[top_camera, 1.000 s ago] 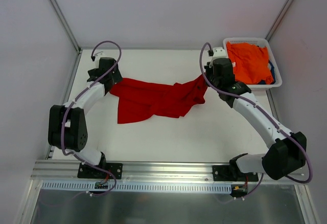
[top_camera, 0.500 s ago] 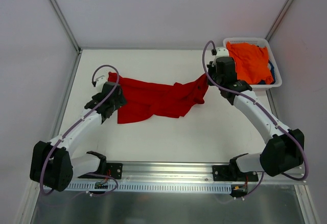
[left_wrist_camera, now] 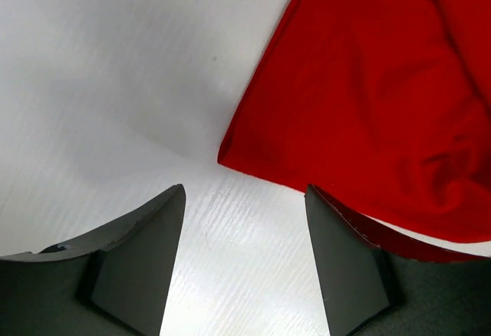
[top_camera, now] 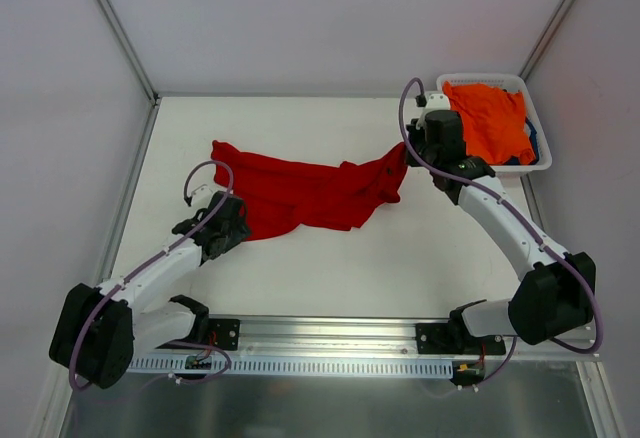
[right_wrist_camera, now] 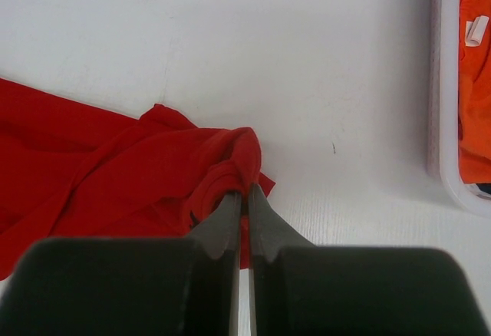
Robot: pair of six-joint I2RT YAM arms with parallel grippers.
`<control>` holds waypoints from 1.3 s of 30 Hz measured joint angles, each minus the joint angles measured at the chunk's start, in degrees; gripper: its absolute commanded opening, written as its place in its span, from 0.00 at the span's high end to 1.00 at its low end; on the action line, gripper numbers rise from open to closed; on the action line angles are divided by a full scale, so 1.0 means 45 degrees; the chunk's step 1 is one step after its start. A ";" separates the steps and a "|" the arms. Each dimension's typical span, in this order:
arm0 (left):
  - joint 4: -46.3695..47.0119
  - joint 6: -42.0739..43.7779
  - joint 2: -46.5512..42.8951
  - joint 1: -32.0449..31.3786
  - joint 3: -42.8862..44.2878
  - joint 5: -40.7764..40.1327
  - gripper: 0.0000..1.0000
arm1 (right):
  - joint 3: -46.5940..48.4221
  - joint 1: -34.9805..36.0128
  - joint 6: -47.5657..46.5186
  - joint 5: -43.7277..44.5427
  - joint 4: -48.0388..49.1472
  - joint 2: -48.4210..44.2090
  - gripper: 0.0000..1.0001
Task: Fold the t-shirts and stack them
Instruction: Flatten the tshirt out
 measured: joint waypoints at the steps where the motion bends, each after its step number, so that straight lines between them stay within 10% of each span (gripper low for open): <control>1: 0.0005 -0.0117 0.0097 -0.0112 -0.0053 0.0000 0.36 | 0.0000 -0.0019 0.0019 -0.0024 0.0005 0.0000 1.00; 19: 0.2118 0.0049 0.2118 -0.0398 -0.0253 -0.0641 0.44 | -0.0165 -0.0165 0.0209 -0.0534 0.0180 -0.0345 1.00; 28: 0.2560 0.0146 0.2720 -0.0476 -0.0102 -0.0991 1.00 | -0.0238 -0.0175 0.0219 -0.0612 0.0185 -0.0515 1.00; 39: 0.2123 0.0515 0.2560 -0.0481 0.0393 -0.0962 1.00 | -0.0282 -0.0175 0.0257 -0.0583 0.0160 -0.0549 1.00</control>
